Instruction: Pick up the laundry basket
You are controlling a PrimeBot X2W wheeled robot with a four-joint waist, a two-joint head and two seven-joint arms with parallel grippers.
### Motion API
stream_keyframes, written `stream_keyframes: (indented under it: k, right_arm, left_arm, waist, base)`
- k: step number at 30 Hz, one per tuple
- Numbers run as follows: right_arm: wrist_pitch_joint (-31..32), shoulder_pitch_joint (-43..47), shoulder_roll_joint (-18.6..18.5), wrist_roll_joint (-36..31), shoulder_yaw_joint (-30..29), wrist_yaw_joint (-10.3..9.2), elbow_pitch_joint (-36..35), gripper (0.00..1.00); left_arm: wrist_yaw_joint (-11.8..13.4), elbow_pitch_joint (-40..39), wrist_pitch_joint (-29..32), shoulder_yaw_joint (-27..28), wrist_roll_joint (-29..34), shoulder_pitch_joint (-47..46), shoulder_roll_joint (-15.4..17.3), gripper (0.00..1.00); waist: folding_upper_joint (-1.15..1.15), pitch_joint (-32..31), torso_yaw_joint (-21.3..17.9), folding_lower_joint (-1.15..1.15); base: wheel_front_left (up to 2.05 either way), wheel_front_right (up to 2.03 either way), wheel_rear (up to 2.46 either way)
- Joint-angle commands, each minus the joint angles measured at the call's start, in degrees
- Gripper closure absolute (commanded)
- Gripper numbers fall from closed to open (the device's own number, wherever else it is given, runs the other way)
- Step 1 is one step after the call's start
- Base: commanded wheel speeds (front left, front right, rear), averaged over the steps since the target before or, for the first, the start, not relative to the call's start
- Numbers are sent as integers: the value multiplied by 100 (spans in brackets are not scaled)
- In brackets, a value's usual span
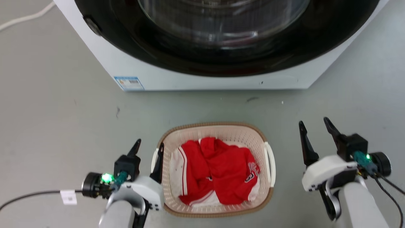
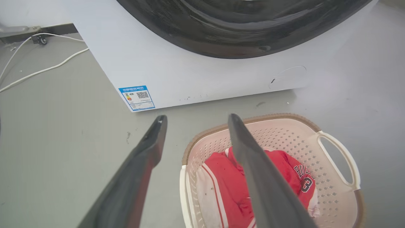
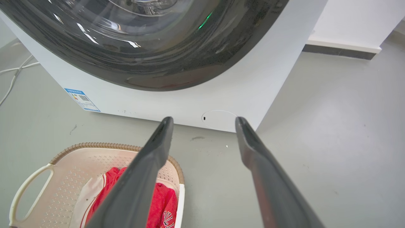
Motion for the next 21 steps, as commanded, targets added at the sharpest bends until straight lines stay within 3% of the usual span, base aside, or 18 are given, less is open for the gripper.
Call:
stream_keyframes:
  k: [1,10,15,21]
  right_arm:
    - [27,-179,2,34,36,-2,122,0]
    - [246,-1248,1,63,313,-2,1387,0]
    - [540,-1727,2,672,588,-2,2144,0]
    - [709,-2166,0,789,795,-2,2838,0]
  left_arm:
    - [-25,118,-15,7,24,-171,51,0]
    - [-197,1105,-15,-4,44,-1284,238,0]
    - [-265,1912,-15,-75,21,-1782,256,0]
    - [-322,2668,-15,-214,56,-2245,278,0]
  waist:
    - [0,469,-37,-1]
    - [0,1387,-43,-1]
    - [0,1714,24,-1]
    - [0,1993,55,-1]
  base:
    - [0,0,0]
    - [0,0,0]
    - [0,0,0]
    - [0,0,0]
